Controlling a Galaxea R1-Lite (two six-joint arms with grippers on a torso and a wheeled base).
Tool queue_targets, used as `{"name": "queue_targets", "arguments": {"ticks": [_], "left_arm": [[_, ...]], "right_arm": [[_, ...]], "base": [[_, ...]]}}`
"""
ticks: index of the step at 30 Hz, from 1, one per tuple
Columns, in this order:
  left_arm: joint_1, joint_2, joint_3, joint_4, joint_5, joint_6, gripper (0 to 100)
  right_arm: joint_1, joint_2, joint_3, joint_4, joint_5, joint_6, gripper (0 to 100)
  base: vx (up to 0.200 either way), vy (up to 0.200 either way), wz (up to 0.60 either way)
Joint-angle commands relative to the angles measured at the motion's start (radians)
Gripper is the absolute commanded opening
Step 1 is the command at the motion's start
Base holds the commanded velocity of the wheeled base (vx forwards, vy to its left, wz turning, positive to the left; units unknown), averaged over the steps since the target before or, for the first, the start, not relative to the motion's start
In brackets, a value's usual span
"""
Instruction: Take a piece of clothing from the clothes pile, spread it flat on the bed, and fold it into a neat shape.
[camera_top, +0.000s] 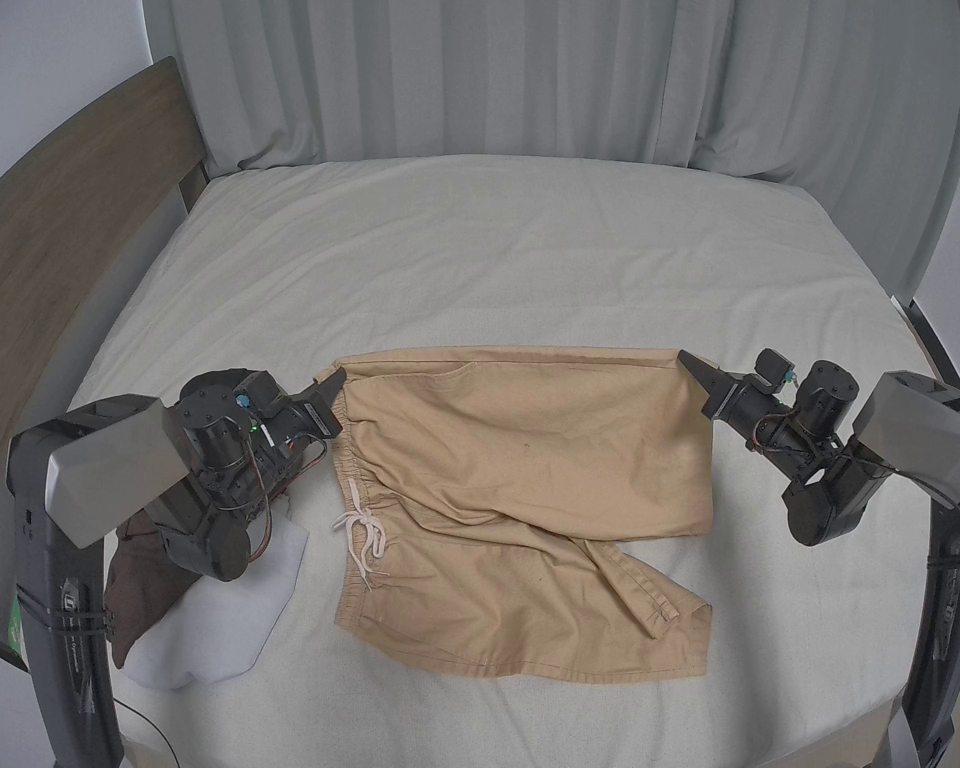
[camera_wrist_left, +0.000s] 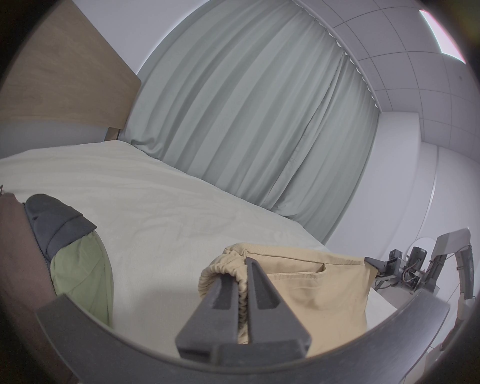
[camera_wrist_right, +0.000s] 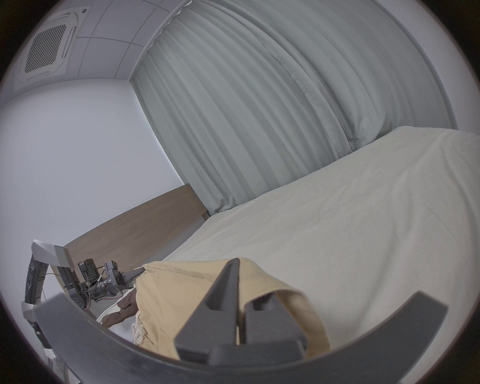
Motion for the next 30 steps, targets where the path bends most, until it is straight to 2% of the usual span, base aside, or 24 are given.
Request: {"name": "queue_targets", "arguments": {"ticks": [1, 12, 30], "left_arm": [[-0.001, 0.046, -0.041, -0.001, 0.004, -0.022, 0], [-0.001, 0.081, -0.095, -0.001, 0.030, -0.073, 0], [0.004, 0.113, -0.135, -0.001, 0.030, -0.098, 0]], "right_arm": [[0.001, 0.068, -0.064, -0.001, 0.000, 0.000, 0], [0.000, 0.142, -0.199, 0.001, 0.000, 0.043, 0], [-0.008, 0.217, -0.326, 0.006, 0.000, 0.046, 0]], "base": [[0.000, 0.000, 0.00], [0.000, 0.000, 0.00], [0.000, 0.000, 0.00]]}}
